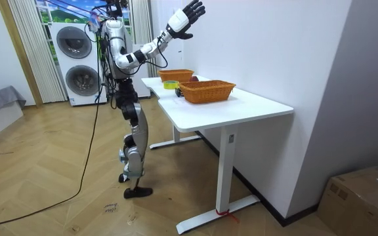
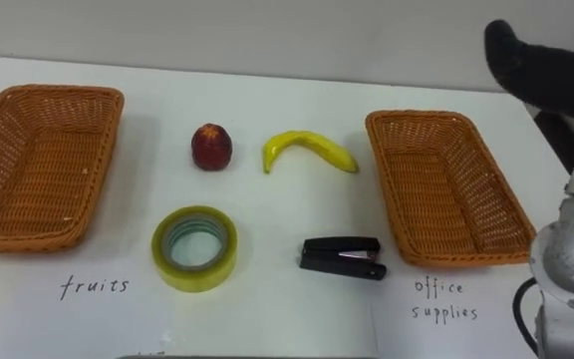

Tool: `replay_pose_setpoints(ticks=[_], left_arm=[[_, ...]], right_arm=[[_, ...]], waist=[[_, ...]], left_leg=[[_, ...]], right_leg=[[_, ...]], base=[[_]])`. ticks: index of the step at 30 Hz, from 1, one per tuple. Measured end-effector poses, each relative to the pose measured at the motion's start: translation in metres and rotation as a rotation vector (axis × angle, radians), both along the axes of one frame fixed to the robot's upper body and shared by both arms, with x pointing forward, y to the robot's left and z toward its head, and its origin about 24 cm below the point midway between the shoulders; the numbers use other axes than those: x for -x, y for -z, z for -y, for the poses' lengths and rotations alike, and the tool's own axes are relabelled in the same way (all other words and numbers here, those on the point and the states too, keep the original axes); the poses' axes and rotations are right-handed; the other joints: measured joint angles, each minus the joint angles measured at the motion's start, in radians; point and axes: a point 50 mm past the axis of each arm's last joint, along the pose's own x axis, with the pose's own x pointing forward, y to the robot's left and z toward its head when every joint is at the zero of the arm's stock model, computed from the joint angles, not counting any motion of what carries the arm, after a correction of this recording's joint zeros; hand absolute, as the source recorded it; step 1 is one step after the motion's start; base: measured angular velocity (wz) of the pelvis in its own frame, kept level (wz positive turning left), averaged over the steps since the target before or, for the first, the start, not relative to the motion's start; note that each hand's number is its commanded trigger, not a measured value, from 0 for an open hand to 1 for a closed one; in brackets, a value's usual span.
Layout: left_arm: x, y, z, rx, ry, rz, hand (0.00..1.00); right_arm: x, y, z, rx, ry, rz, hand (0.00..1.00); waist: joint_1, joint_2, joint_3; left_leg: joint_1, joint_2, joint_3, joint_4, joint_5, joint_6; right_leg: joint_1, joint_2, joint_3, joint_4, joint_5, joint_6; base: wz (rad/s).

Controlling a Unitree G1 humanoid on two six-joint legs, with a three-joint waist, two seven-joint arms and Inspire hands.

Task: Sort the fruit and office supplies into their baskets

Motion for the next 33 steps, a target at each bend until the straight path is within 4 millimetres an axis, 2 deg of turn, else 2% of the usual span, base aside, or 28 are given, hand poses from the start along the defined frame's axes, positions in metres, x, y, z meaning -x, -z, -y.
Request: replay_pose_setpoints(ticks=[5,11,17,24,28,33], left_arm=[[0.0,0.0,-0.001,-0.002,0.002,0.0,0.0],[-0.006,0.001,0.001,0.03,0.036,0.009,0.0],[-0.007,0.001,0.002,0.059,0.041,0.015,0.0],[-0.01,0.0,0.0,0.063,0.064,0.019,0.0],[-0.016,-0.001,-0.003,0.063,0.104,0.021,0.0],[-0.023,-0.001,-0.004,0.067,0.118,0.037,0.0]], right_arm=[[-0.004,0.003,-0.006,0.035,-0.063,-0.056,0.0],[-0.012,0.019,-0.011,0.07,-0.138,-0.185,0.0],[-0.017,0.032,-0.01,0.195,-0.123,-0.318,0.0],[-0.02,0.04,-0.012,0.249,-0.165,-0.418,0.0],[-0.022,0.046,-0.013,0.294,-0.193,-0.515,0.0],[-0.024,0.053,-0.014,0.309,-0.238,-0.603,0.0]], waist=[[-0.001,-0.009,-0.0052],[-0.004,-0.012,-0.003],[-0.001,-0.003,-0.0028],[0.003,0.005,-0.0036],[0.005,-0.008,-0.0093],[0.024,-0.023,-0.003]], left_leg=[[0.001,0.0,-0.001,0.004,0.0,0.0],[0.002,0.001,-0.011,0.008,0.0,0.0],[0.0,0.001,-0.011,0.008,0.0,0.0],[0.0,0.0,-0.009,0.006,0.0,0.0],[-0.013,-0.001,-0.008,0.008,0.0,0.0],[-0.014,0.0,-0.007,0.009,0.0,0.0]], right_leg=[[0.002,0.0,-0.002,0.0,0.0,0.0],[0.012,-0.003,-0.015,-0.003,0.002,-0.001],[0.01,-0.002,-0.014,-0.003,0.002,-0.001],[0.008,-0.002,-0.014,-0.003,0.002,-0.001],[-0.001,-0.002,-0.015,-0.002,0.002,-0.001],[-0.002,-0.002,-0.016,-0.003,0.002,-0.001]], base=[[0.0],[0.05],[0.01],[0.0],[0.0],[0.0]])
